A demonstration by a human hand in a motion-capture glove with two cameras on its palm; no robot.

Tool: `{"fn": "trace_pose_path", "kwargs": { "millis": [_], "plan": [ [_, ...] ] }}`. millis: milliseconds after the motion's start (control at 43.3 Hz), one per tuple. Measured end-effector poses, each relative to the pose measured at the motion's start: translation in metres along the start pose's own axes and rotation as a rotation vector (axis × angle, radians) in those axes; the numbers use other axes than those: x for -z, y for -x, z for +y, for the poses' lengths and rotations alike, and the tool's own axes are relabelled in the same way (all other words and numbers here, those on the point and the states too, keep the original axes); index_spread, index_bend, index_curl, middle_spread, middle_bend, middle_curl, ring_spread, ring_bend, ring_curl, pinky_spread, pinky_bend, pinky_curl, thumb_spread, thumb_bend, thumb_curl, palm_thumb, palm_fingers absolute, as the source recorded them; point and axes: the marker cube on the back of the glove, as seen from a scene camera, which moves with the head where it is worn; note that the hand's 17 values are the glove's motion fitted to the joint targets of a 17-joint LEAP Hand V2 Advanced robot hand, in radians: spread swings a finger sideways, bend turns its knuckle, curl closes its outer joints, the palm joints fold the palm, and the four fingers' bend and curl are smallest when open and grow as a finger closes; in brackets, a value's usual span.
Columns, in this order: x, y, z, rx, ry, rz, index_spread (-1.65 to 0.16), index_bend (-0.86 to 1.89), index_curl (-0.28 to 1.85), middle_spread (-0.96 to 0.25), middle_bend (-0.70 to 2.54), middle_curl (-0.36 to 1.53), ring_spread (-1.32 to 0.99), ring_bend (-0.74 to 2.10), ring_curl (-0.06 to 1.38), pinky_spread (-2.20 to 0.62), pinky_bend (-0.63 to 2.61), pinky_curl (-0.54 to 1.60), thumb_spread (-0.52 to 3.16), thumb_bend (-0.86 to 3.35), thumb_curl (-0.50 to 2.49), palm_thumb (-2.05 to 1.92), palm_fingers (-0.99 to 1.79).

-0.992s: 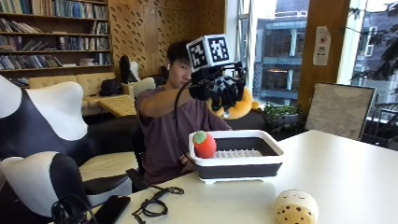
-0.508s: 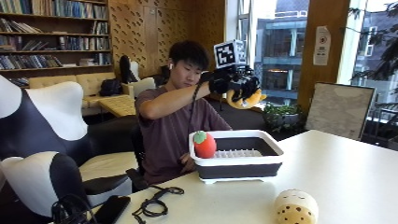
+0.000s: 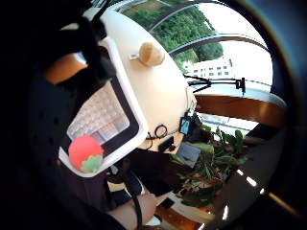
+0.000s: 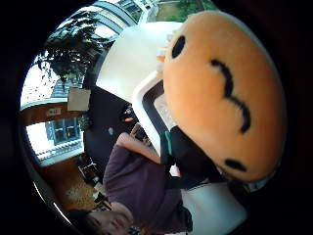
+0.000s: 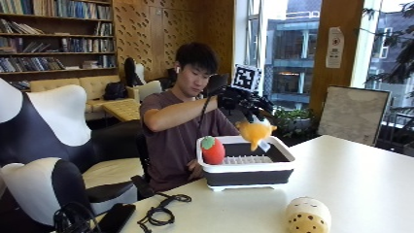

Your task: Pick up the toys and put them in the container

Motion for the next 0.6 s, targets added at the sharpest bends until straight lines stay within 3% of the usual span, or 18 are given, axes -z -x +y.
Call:
{"fn": "trace_pose_path", "kwargs": {
  "millis": [46, 115, 208, 600],
  "plan": [
    [-0.001, -0.001, 0.001, 0.017, 0.018, -0.025, -0.26, 0.12, 0.19, -0.18, 0.12, 0.66, -0.19, 0.97, 0.53, -0.2, 1.31, 0.51, 0.91, -0.15, 0.69, 0.16, -0.26],
    [0.003, -0.003, -0.007, -0.211, -0.019, -0.098, -0.22, 0.1, 0.17, -0.1, 0.09, 0.59, -0.13, 0.87, 0.46, -0.14, 1.31, 0.46, 0.98, -0.11, 0.62, 0.05, -0.26],
    [0.01, -0.014, -0.01, -0.284, -0.075, -0.144, -0.18, 0.1, 0.17, -0.02, 0.09, 0.53, -0.07, 0.81, 0.4, -0.08, 1.31, 0.44, 1.05, -0.08, 0.56, -0.05, -0.24],
    [0.016, -0.125, -0.047, -0.482, -0.132, -0.237, -0.23, 0.13, 0.21, 0.04, 0.16, 0.44, 0.01, 0.61, 0.32, 0.03, 1.02, 0.33, 1.26, -0.02, 0.39, -0.02, -0.21]
  ]
}}
